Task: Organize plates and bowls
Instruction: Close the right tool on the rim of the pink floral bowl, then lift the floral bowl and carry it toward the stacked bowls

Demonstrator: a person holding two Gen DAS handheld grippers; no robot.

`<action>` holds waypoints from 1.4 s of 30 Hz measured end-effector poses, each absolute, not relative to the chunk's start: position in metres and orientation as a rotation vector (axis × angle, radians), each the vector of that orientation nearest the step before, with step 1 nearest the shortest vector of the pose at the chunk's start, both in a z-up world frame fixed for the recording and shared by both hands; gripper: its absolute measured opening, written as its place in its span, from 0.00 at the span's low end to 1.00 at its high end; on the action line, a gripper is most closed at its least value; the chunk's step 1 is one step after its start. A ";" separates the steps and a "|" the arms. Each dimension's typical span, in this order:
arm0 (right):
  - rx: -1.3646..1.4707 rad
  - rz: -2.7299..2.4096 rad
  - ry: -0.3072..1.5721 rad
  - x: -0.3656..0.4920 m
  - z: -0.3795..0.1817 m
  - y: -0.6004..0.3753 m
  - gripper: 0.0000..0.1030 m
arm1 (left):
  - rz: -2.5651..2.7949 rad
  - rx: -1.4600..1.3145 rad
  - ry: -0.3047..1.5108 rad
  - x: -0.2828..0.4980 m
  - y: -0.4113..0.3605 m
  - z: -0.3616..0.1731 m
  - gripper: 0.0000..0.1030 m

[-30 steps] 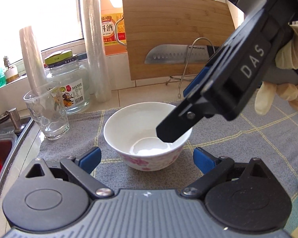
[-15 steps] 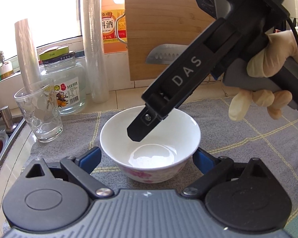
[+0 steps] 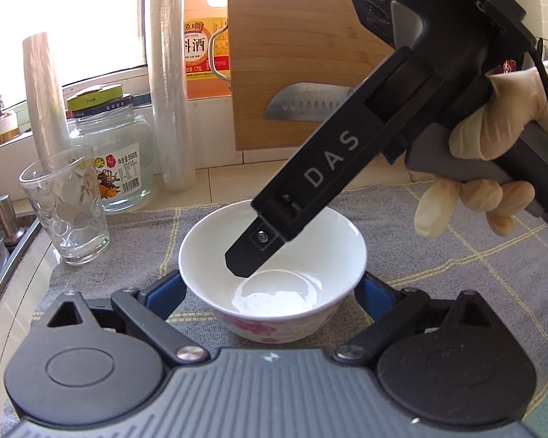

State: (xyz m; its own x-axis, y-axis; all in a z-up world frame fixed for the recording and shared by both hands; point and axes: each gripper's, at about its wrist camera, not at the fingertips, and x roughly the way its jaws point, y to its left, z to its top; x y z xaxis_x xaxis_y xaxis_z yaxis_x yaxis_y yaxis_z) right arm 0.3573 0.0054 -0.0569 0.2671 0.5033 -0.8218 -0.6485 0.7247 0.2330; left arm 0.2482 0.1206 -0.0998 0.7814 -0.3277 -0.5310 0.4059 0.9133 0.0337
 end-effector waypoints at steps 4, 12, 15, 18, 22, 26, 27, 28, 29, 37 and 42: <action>-0.168 0.779 1.040 0.357 -0.057 0.006 0.73 | -0.402 0.141 0.552 0.250 0.121 -0.100 0.95; -0.151 0.783 1.038 0.356 -0.056 0.003 0.73 | -0.403 0.146 0.564 0.252 0.120 -0.100 0.95; -0.146 0.787 1.035 0.354 -0.054 0.002 0.73 | -0.405 0.150 0.568 0.251 0.120 -0.100 0.95; -0.156 0.789 1.030 0.350 -0.052 0.002 0.73 | -0.408 0.151 0.573 0.249 0.119 -0.100 0.95; -0.142 0.801 1.032 0.344 -0.049 -0.002 0.73 | -0.417 0.157 0.572 0.242 0.119 -0.096 0.95; -0.129 0.813 1.031 0.335 -0.043 -0.007 0.73 | -0.420 0.167 0.577 0.232 0.116 -0.090 0.95; -0.128 0.815 1.029 0.333 -0.041 -0.008 0.73 | -0.423 0.169 0.574 0.228 0.116 -0.088 0.95; -0.128 0.817 1.025 0.329 -0.039 -0.009 0.73 | -0.426 0.168 0.571 0.226 0.116 -0.086 0.95; -0.131 0.819 1.020 0.325 -0.037 -0.010 0.73 | -0.430 0.168 0.570 0.223 0.116 -0.085 0.95; -0.088 0.838 1.002 0.296 -0.019 -0.021 0.73 | -0.440 0.191 0.554 0.193 0.111 -0.068 0.95; -0.073 0.833 0.982 0.273 -0.009 -0.030 0.73 | -0.457 0.199 0.546 0.174 0.107 -0.059 0.95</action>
State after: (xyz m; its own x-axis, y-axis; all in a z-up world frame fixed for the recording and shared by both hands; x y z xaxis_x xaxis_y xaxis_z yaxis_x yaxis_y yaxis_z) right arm 0.2730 -0.0298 -0.0090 0.2797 0.5893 -0.7579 -0.6514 0.6964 0.3011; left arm 0.1739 0.1070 -0.0590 0.7581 -0.3644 -0.5409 0.4681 0.8815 0.0622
